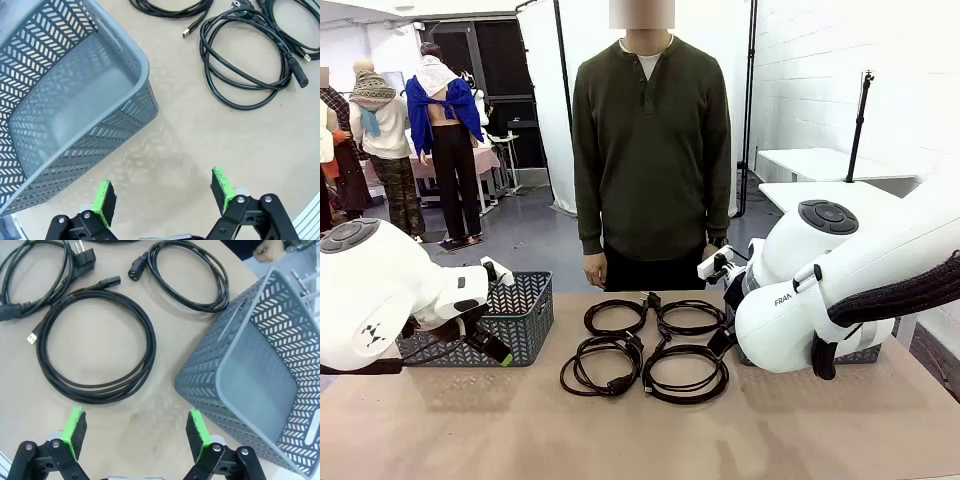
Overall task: Organize the cables according to human instructions.
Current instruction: Pick up a bundle of cables and place it in the basket indicated by the human.
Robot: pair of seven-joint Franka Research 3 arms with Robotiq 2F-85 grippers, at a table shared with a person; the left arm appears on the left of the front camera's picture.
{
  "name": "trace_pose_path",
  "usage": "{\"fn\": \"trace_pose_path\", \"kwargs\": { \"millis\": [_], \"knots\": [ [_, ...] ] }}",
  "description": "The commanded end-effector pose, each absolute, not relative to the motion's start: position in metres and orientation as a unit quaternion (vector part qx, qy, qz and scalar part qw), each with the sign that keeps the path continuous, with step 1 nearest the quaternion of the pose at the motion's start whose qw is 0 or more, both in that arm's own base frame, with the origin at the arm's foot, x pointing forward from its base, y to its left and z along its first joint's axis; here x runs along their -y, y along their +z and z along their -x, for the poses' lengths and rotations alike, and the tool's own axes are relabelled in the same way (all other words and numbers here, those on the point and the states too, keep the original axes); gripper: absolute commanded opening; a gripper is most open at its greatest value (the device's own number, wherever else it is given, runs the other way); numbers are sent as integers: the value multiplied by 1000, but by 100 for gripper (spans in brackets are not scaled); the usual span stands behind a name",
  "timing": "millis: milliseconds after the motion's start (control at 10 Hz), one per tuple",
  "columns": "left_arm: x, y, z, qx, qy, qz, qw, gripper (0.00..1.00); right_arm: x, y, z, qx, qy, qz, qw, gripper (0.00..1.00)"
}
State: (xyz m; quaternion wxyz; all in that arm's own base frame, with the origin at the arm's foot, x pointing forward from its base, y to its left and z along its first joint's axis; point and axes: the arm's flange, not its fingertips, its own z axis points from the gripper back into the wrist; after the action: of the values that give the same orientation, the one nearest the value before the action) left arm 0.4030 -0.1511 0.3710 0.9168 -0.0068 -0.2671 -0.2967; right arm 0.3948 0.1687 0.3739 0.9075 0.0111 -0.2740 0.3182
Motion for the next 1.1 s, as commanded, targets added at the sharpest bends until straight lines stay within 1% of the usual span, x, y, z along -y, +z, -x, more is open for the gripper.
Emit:
{"fn": "trace_pose_path", "kwargs": {
  "millis": [0, 1000],
  "knots": [
    [151, 371, -403, 267, -297, 7, 917, 100, -169, 374, -395, 274, 318, -11, 907, 100],
    [151, 371, -403, 267, -297, 7, 917, 100, -169, 374, -395, 274, 318, -11, 907, 100]
  ]
}}
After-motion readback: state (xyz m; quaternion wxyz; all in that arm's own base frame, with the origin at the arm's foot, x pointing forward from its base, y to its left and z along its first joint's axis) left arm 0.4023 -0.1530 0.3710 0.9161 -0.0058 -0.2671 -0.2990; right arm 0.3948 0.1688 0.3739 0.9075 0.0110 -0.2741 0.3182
